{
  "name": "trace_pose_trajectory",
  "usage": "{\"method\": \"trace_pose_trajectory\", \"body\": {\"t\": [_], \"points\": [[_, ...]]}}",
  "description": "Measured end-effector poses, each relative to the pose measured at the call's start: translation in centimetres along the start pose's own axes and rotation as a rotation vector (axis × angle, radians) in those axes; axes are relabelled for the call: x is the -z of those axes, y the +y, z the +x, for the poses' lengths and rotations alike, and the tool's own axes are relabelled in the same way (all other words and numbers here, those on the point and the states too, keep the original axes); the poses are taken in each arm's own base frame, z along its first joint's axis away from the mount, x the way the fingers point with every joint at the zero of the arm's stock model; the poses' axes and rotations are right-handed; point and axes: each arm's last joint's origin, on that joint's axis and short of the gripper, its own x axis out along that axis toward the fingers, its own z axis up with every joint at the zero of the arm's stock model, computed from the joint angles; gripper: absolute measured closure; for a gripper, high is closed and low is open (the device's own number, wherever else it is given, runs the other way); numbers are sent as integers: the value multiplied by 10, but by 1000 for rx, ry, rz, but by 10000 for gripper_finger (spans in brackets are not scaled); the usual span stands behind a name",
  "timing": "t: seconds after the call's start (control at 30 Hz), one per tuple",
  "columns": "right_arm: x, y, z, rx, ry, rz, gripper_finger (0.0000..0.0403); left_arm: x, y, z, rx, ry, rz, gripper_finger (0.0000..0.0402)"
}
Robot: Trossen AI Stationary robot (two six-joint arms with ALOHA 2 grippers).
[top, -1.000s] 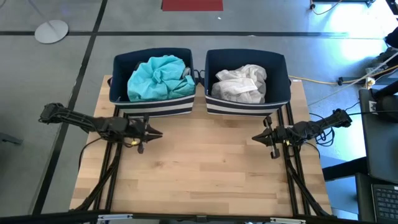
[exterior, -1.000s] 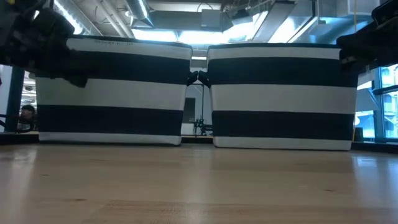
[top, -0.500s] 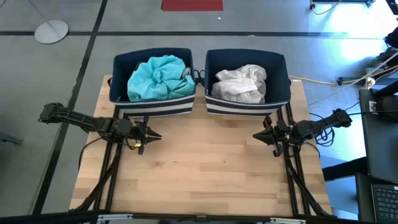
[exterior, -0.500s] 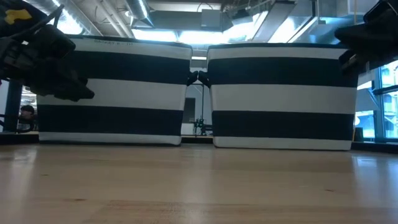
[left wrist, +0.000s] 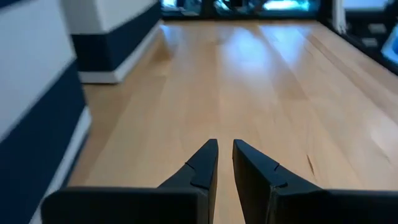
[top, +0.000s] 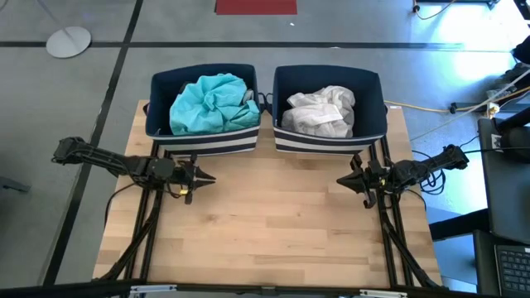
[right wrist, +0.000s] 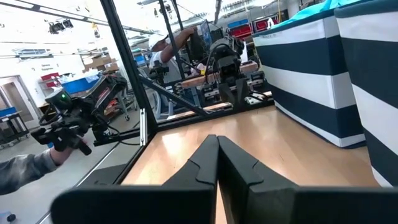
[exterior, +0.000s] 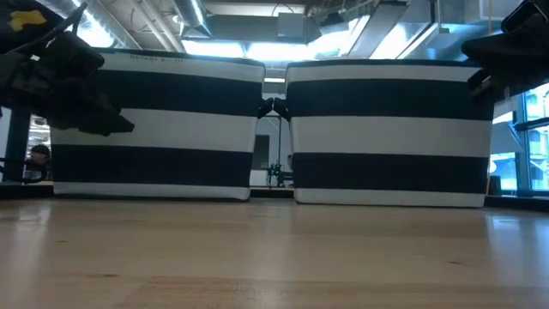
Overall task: Sort clothes
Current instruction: Return to Home Position
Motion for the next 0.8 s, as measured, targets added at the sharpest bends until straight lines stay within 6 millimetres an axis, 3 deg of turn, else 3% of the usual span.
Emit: {"method": "trace_pose_trajectory", "body": {"t": [0.2,0.57,0.8], "points": [[0,0,0,0,-1,0,393,-8,4,-7,-84,-103,-51,361],[-1,0,0,-1,-2,0,393,-24,7,-26,-88,-339,-31,361],[-1,0,0,-1,-2,0,393,-26,8,-29,-98,-375,15,361]]}}
